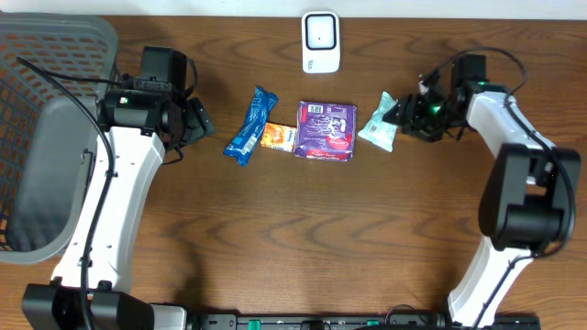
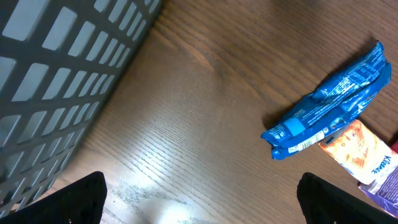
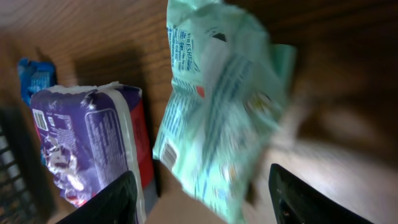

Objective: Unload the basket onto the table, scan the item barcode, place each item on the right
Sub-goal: 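Reach the right gripper to the green wipes pack and grasp it, then lift the wipes pack with the right gripper, turn it, set it down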

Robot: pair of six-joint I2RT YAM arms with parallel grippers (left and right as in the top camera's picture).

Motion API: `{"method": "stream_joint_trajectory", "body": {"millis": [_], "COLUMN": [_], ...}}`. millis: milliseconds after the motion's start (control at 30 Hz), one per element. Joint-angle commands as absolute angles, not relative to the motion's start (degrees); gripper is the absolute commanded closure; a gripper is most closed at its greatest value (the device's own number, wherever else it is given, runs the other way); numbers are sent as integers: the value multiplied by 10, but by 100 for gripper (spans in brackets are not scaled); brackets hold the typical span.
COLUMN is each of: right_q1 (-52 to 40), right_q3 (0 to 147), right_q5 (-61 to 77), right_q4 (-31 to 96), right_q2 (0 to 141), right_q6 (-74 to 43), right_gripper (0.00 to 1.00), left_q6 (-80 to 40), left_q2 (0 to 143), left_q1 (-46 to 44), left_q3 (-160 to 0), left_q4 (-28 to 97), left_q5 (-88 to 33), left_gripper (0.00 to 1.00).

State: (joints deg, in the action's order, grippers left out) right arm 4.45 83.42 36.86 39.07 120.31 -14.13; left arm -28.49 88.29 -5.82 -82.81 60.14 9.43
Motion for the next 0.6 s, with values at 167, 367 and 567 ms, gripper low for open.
{"method": "stream_joint_trajectory", "body": {"millis": [167, 367, 567], "right_q1": [49, 57, 74], "right_q3": [842, 844, 860], "right_q5": [430, 379, 346], "right_q4": [365, 371, 402], "right_q2": [1257, 1253, 1229], "right_q6": [-117, -117, -117], "right_gripper": [41, 89, 99], "left_q6": [-288, -288, -288], "left_q2": [880, 880, 880], "left_q1": [-58, -58, -58], "left_q3": [-826, -826, -826], "left_q4": [604, 604, 604], "left_q5": [106, 106, 106], "left_gripper": [2, 2, 2]}}
